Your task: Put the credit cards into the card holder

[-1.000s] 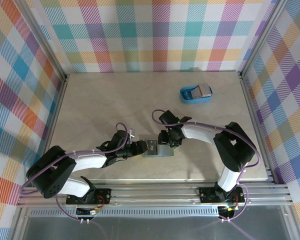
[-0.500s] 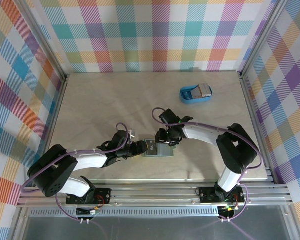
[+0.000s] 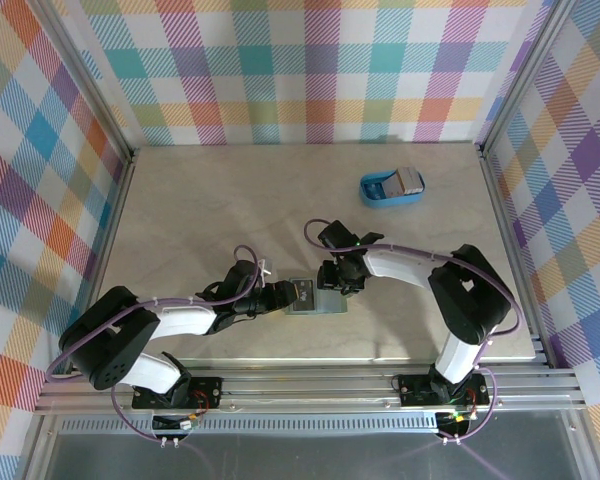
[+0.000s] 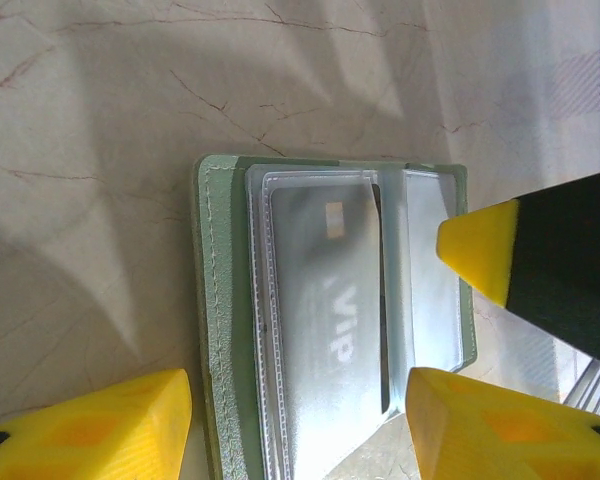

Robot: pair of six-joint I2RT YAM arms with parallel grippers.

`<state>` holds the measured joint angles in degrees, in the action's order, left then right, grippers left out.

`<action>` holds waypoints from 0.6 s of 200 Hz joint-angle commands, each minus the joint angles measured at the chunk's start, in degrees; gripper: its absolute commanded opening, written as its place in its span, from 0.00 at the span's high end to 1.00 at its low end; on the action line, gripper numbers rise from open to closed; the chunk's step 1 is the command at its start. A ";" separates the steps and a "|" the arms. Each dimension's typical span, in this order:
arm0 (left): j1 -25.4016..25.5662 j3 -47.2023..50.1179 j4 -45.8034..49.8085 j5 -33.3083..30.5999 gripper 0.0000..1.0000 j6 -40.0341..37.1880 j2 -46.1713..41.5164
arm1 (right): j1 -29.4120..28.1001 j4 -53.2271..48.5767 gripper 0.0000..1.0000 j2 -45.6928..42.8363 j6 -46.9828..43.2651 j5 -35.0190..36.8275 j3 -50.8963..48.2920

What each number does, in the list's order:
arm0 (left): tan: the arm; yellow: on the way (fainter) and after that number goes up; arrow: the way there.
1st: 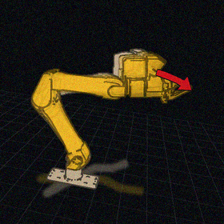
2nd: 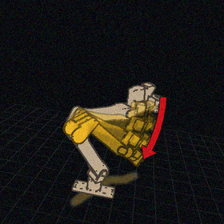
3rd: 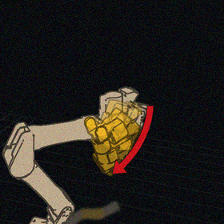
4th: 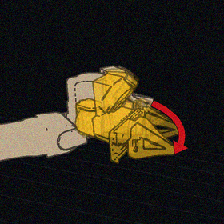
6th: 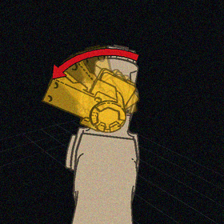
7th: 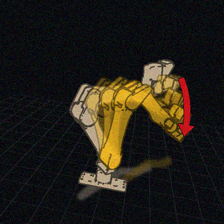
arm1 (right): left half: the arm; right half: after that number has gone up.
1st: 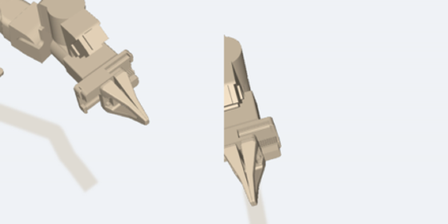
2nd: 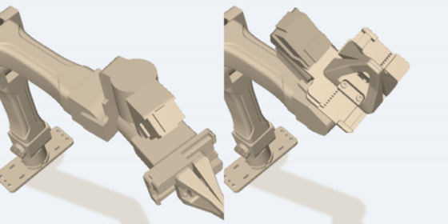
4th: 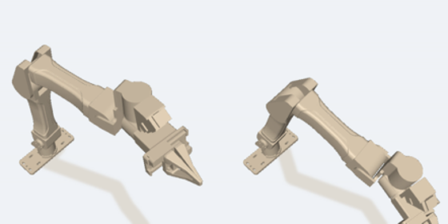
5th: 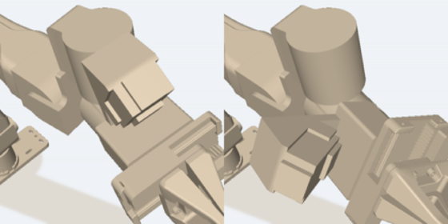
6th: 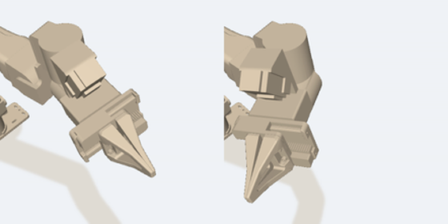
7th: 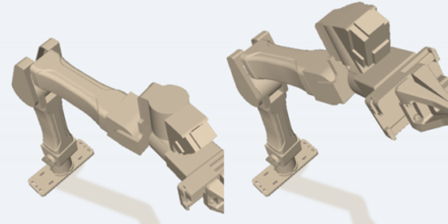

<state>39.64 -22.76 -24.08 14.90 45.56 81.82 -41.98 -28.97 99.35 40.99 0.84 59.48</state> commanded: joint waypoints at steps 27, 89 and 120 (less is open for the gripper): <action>0.65 -0.80 -1.83 0.57 0.41 -0.39 2.00 | 0.00 1.28 0.49 1.37 -0.95 -3.25 0.57; 0.68 -1.02 -1.98 0.66 0.41 -0.34 2.54 | -0.03 3.31 0.51 -1.22 0.19 -5.76 -0.42; 0.70 -1.05 -2.00 0.56 0.41 -0.30 2.64 | -0.02 3.38 0.52 -1.89 0.31 -6.50 -0.48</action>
<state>39.64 -22.76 -24.51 14.96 45.56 82.17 -41.98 -26.13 99.26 41.08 -3.81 59.46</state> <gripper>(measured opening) 0.587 0.485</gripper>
